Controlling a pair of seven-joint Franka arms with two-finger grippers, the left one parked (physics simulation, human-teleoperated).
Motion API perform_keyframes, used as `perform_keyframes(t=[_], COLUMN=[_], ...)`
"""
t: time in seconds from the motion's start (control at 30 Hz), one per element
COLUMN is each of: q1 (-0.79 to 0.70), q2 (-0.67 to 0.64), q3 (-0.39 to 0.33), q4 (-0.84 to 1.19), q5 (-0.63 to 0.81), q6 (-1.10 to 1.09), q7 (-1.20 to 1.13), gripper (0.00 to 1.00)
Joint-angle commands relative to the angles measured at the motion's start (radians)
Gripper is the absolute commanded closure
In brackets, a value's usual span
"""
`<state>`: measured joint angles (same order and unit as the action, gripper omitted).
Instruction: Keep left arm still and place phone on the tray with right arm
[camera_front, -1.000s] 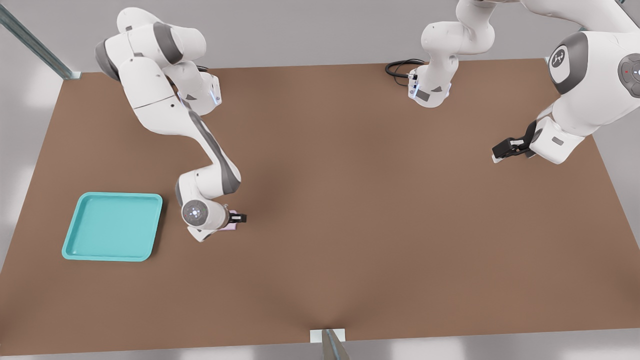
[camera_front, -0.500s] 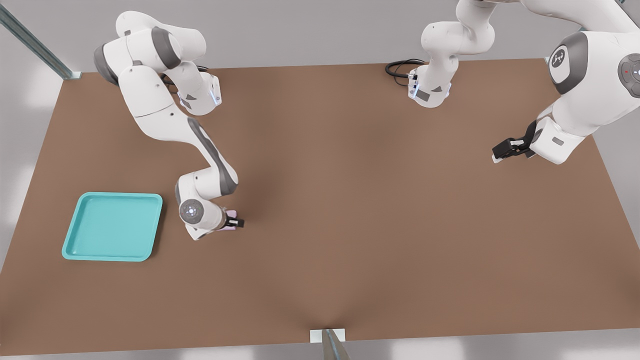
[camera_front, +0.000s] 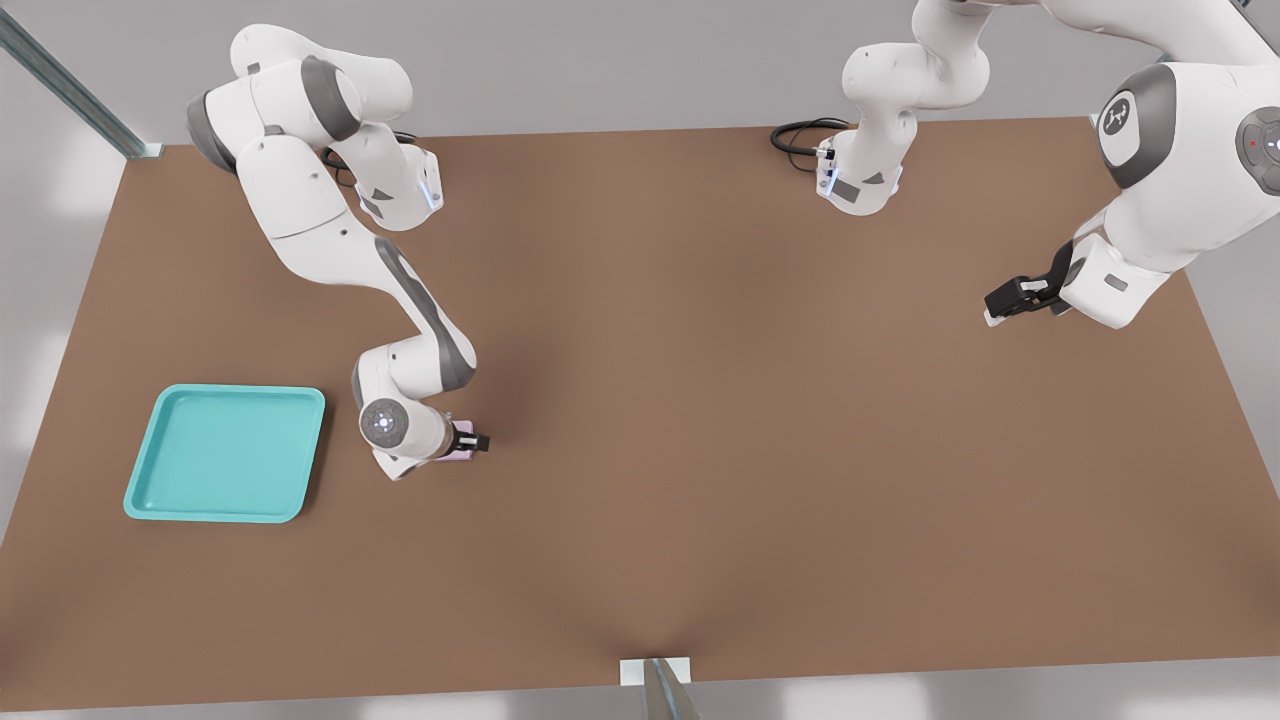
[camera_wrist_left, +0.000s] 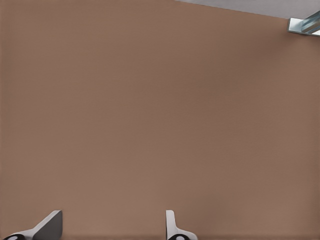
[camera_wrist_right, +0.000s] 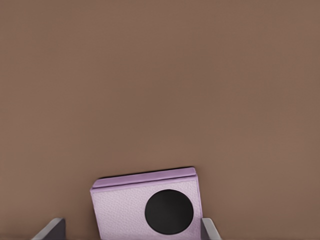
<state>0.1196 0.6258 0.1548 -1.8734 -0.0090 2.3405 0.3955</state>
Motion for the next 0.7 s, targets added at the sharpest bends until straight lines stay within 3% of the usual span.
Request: perform_keyframes(t=[0.0, 0.63, 0.67], q1=[0.0, 0.0, 0.0], q2=[0.002, 0.029, 0.028], q3=[0.0, 0.002, 0.002], q4=[0.0, 0.003, 0.005], q5=[0.001, -0.005, -0.005], q6=[-0.001, 0.014, 0.013], q7=[-0.087, -0.089, -0.089], gripper=[0.0, 0.0, 0.05])
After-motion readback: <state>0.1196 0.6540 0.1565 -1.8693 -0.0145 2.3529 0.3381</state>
